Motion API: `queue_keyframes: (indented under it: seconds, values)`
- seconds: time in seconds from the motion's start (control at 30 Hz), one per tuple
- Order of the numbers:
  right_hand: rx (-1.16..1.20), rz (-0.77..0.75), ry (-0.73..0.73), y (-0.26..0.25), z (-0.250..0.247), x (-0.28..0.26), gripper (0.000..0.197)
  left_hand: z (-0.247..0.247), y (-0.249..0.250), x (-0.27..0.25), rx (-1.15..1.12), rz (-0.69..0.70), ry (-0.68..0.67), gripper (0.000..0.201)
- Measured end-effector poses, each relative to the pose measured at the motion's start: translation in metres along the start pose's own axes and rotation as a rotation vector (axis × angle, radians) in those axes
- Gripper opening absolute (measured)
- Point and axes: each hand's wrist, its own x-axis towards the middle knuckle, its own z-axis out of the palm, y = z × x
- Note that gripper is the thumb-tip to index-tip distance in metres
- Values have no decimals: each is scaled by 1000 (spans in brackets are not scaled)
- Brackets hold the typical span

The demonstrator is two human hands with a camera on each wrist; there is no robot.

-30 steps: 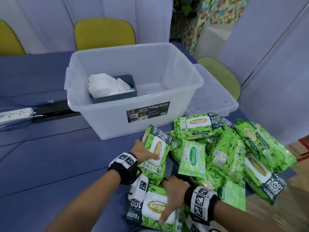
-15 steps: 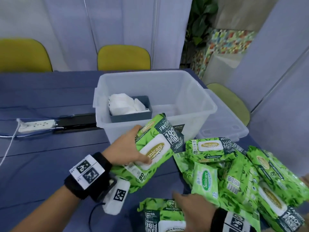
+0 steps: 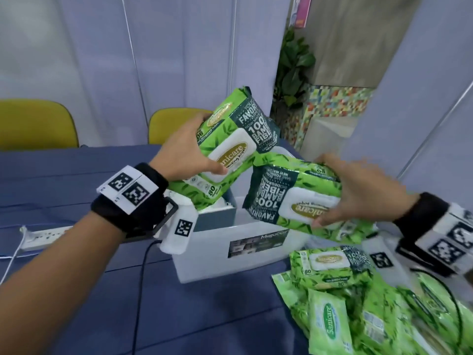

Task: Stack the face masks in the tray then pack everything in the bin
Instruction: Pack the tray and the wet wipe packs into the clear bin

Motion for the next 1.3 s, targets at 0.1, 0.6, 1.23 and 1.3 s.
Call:
queue_keyframes:
  seconds: [0.1, 0.6, 1.23, 1.3]
  values:
    - [-53, -17, 11, 15, -12, 56, 103, 16, -9, 17, 15, -65, 49, 96]
    - [-289, -82, -412, 74, 115, 308, 86, 81, -99, 55, -597, -668, 239, 35]
    - [719, 632, -636, 119, 254, 278, 79, 113, -136, 53, -978, -939, 98, 47]
    - [739, 687, -584, 110, 265, 278, 75, 116, -136, 51, -971, -956, 98, 48]
